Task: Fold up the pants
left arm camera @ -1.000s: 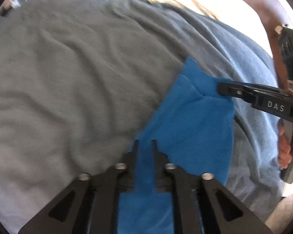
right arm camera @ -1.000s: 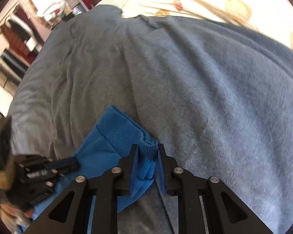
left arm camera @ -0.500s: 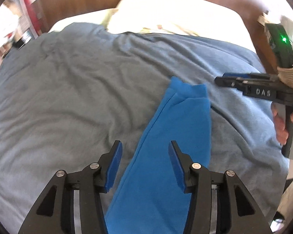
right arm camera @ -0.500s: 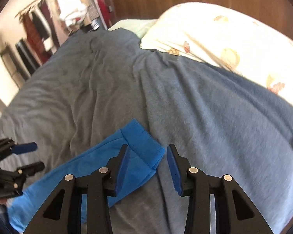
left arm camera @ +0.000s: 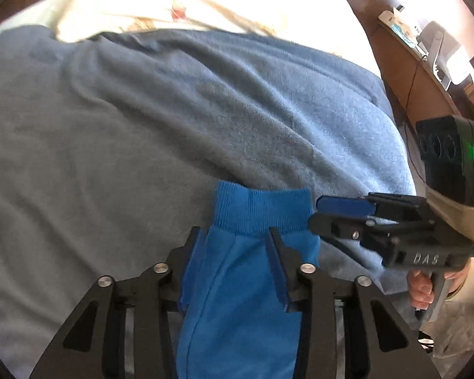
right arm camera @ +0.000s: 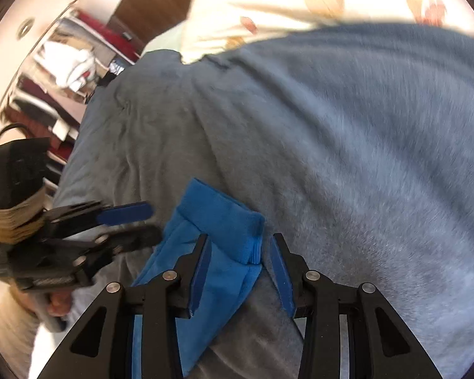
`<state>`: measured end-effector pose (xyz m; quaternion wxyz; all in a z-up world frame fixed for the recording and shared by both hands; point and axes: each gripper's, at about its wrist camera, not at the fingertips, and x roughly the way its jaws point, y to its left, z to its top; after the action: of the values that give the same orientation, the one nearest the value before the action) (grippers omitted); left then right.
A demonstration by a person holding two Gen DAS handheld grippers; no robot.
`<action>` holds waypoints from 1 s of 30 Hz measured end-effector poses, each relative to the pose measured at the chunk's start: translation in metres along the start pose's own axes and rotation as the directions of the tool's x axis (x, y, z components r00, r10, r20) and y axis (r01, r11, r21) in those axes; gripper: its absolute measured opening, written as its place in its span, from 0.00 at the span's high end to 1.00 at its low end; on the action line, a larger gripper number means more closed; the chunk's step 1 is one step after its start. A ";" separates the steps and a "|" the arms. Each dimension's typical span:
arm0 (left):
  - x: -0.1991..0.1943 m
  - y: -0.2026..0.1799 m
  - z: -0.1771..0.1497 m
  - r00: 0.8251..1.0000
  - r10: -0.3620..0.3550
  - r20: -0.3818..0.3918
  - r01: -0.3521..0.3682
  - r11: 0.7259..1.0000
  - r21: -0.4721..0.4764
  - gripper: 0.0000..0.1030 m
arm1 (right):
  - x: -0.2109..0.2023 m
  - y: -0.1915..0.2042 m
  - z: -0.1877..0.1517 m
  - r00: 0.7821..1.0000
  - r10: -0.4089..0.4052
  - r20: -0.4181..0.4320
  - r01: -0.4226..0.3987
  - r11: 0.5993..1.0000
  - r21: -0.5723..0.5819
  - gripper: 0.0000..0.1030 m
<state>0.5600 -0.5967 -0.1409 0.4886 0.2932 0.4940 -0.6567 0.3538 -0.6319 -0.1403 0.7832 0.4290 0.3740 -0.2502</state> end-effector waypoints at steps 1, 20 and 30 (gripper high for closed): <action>0.006 0.002 0.003 1.000 -0.022 -0.017 0.022 1.000 0.001 0.64 | 0.004 -0.003 0.000 1.000 0.000 -0.011 0.000 1.000 0.005 0.61; 0.065 0.040 0.019 0.954 -0.242 -0.178 0.221 0.967 -0.126 0.78 | 0.049 -0.014 0.017 0.990 0.076 -0.115 -0.070 0.996 0.060 0.73; 0.006 0.001 0.010 0.986 -0.149 -0.070 0.151 0.988 0.017 0.86 | 0.014 0.017 0.020 0.998 0.052 -0.047 -0.055 0.995 -0.077 0.83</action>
<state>0.5594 -0.6079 -0.1428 0.4171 0.2829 0.5239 -0.6867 0.3818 -0.6416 -0.1364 0.7973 0.4133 0.3893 -0.2047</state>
